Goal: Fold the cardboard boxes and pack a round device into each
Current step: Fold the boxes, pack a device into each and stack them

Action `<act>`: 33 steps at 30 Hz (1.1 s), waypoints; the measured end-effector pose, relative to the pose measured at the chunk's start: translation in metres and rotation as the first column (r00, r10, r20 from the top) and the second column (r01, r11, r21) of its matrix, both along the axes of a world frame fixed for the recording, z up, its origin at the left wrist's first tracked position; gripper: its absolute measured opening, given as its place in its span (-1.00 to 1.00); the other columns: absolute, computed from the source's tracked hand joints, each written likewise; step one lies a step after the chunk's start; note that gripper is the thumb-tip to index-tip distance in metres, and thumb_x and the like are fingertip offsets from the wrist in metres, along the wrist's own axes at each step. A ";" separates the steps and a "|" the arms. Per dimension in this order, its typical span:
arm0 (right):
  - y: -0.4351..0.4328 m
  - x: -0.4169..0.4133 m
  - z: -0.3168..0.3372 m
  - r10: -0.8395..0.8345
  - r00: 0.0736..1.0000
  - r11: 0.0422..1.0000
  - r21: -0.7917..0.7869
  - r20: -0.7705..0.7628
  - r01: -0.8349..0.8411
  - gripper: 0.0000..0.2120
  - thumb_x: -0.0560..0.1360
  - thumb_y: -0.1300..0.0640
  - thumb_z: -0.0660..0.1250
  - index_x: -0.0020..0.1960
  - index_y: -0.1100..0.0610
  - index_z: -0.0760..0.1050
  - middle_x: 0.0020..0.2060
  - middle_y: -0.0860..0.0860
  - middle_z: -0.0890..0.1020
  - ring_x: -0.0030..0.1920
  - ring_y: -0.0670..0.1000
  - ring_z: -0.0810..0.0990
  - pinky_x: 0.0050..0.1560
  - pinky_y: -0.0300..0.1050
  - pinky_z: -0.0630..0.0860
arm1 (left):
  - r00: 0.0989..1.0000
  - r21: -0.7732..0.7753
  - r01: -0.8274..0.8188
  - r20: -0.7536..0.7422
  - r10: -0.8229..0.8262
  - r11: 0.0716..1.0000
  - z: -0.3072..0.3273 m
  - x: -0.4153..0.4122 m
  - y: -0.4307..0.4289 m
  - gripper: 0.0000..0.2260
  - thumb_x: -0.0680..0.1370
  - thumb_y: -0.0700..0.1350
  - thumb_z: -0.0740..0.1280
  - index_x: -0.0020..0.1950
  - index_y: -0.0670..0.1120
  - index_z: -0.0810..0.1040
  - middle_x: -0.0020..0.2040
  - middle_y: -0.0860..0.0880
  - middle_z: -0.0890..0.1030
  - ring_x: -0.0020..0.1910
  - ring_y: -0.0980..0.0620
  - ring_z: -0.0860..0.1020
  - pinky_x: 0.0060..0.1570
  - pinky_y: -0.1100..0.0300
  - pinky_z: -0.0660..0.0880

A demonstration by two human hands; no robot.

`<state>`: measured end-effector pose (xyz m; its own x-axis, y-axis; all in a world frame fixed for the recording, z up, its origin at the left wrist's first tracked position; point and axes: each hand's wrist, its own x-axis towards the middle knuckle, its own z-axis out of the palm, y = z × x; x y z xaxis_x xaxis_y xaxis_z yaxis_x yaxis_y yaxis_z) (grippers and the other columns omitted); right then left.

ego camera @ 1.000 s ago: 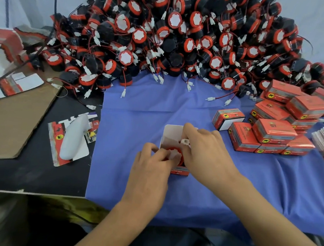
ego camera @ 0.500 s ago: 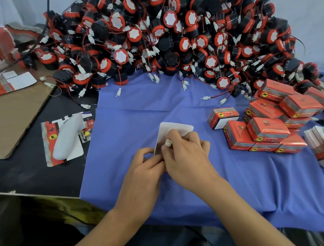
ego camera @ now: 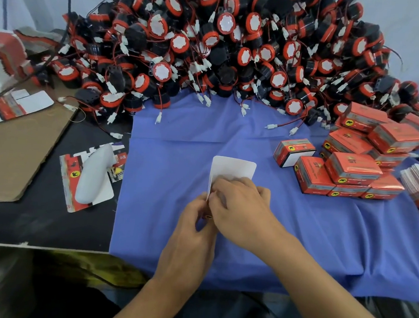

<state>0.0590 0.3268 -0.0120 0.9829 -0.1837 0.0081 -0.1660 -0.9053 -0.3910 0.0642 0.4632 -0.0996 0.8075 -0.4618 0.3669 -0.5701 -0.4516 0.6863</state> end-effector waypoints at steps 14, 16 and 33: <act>-0.004 -0.005 -0.008 -0.005 0.976 0.998 0.063 0.217 -0.009 -0.91 0.63 0.03 0.29 -0.05 -0.06 0.49 -0.30 -0.18 0.55 -0.21 -0.06 0.47 0.42 0.08 0.26 | 0.996 -0.090 -0.070 0.050 0.075 0.994 0.004 0.000 -0.001 -0.74 0.64 0.01 0.31 0.29 0.04 0.65 0.34 0.18 0.53 0.30 0.21 0.52 0.32 0.14 0.49; -0.006 -0.006 -0.006 0.050 0.983 0.999 0.003 0.175 -0.051 -0.87 0.65 0.02 0.24 -0.05 -0.04 0.51 -0.33 -0.16 0.49 -0.23 -0.05 0.39 0.36 0.07 0.33 | 0.992 0.020 -0.102 0.078 0.100 0.995 0.005 0.001 0.001 -0.71 0.50 0.17 0.30 0.22 0.25 0.59 0.21 0.25 0.58 0.17 0.27 0.57 0.19 -0.08 0.56; -0.018 -0.007 0.013 0.079 0.997 0.985 0.150 0.012 -0.080 -0.79 0.66 0.16 0.14 0.23 -0.03 0.43 0.07 -0.09 0.66 -0.01 0.13 0.60 -0.03 0.12 0.55 | 0.994 0.036 -0.107 0.026 0.106 0.994 0.007 -0.002 -0.006 -0.49 0.52 -0.32 0.37 0.43 0.01 0.48 0.29 0.06 0.46 0.20 0.06 0.54 -0.16 0.21 0.57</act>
